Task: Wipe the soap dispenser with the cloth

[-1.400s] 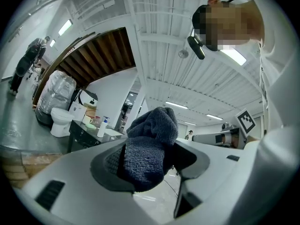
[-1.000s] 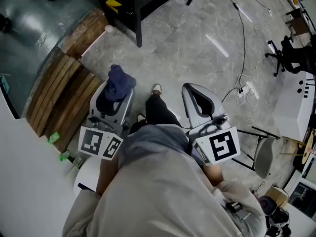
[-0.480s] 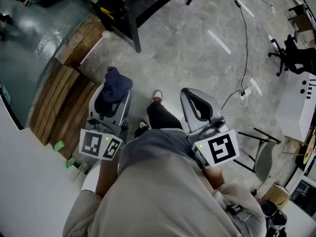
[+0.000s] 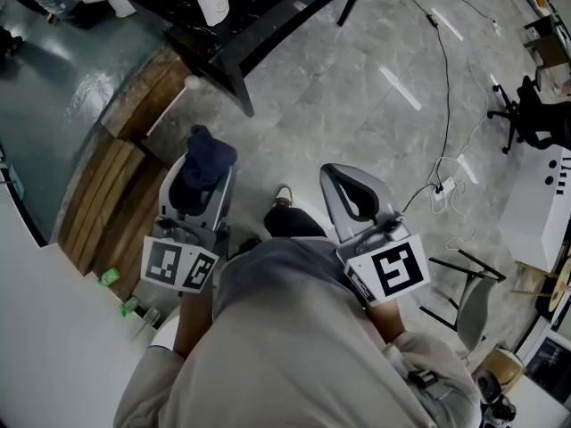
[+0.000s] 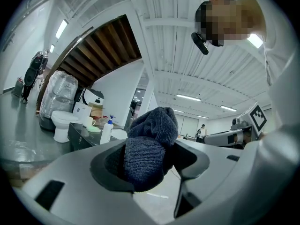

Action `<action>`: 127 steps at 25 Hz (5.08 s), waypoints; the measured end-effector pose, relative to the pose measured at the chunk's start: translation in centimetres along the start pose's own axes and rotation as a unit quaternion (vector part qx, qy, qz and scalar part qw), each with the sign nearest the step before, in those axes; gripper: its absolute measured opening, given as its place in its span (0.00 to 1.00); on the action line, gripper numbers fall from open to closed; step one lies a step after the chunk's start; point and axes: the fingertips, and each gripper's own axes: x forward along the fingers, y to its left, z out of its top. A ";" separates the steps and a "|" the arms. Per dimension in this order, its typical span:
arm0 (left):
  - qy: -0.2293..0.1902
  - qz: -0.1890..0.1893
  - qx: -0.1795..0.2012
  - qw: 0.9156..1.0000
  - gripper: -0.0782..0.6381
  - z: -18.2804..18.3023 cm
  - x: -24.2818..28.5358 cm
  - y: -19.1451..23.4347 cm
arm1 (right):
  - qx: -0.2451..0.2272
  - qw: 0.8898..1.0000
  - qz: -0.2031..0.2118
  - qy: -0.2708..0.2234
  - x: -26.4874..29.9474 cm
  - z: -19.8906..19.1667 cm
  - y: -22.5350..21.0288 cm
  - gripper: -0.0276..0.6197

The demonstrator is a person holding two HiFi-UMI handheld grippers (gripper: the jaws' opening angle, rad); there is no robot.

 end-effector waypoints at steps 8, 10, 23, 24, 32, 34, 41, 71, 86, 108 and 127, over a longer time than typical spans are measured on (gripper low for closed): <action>-0.011 -0.009 0.038 0.999 0.45 1.9 3.8 -2.1 | 0.001 0.999 0.027 -0.027 0.5 1.0 -3.3 0.05; -0.013 -0.005 0.040 0.999 0.45 2.1 4.1 -2.3 | 0.005 0.999 0.033 -0.032 0.3 0.9 -3.5 0.05; -0.003 0.014 0.040 0.999 0.45 1.8 5.6 -2.8 | 0.019 0.998 0.049 -0.032 -0.4 0.3 -5.3 0.05; -0.001 0.014 0.040 0.999 0.45 1.7 5.7 -2.8 | 0.022 0.998 0.047 -0.032 -0.5 0.2 -5.5 0.05; 0.009 -0.003 0.038 0.999 0.45 1.7 8.0 -2.4 | 0.029 0.998 0.027 -0.043 -0.1 0.9 -7.5 0.05; 0.008 -0.003 0.034 0.999 0.45 1.7 8.4 -2.2 | 0.025 0.998 0.027 -0.042 0.2 1.0 -7.7 0.05; 0.009 0.004 0.027 1.000 0.45 1.6 10.1 -0.5 | 0.017 0.998 0.042 -0.032 2.8 1.3 -8.5 0.05; 0.033 0.017 0.012 0.999 0.45 5.5 19.8 15.3 | 0.015 0.995 0.091 -0.035 22.3 8.5 -11.0 0.05; 0.020 0.014 0.006 1.000 0.45 9.1 23.1 24.7 | -0.001 0.994 0.109 -0.029 33.5 12.5 -10.0 0.05; 0.005 -0.011 -0.005 1.000 0.45 10.6 25.3 30.1 | -0.017 0.994 0.110 -0.004 39.0 13.7 -9.3 0.05; 0.058 -0.007 -0.017 0.998 0.45 6.8 29.0 32.2 | -0.018 0.983 0.154 0.097 45.1 8.6 -12.0 0.31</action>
